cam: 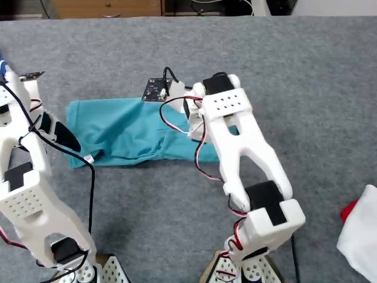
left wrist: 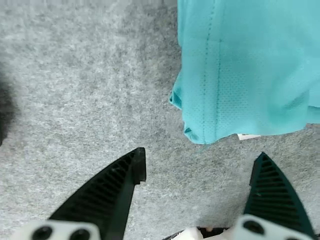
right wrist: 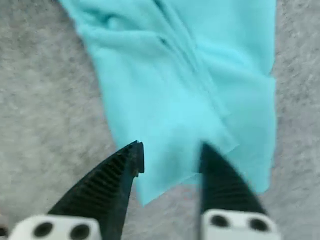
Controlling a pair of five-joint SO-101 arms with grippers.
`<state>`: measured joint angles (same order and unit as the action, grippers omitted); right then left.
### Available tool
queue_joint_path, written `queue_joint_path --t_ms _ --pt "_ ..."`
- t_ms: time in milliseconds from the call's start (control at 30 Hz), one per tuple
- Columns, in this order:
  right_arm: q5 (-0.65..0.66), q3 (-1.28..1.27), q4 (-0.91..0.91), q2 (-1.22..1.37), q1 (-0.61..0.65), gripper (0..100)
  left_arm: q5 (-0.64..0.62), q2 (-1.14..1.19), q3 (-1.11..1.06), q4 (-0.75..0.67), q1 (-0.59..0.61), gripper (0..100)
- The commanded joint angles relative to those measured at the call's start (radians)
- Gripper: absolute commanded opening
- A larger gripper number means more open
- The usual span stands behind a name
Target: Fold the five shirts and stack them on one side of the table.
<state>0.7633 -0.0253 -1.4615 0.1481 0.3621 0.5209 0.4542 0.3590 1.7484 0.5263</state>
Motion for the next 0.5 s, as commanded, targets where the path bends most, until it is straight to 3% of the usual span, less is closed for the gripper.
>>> queue_joint_path --t_ms 0,233,467 --pt "-0.13 0.054 -0.046 -0.065 -0.048 1.9 -0.137 -0.047 0.138 0.009 -0.015 34" --pt "-0.354 0.061 -0.055 -0.065 -0.166 6.3 -0.284 0.15 0.376 0.009 -0.055 34" --pt "-0.379 0.053 -0.057 -0.065 -0.176 6.3 -0.298 0.389 0.594 0.009 -0.057 34"
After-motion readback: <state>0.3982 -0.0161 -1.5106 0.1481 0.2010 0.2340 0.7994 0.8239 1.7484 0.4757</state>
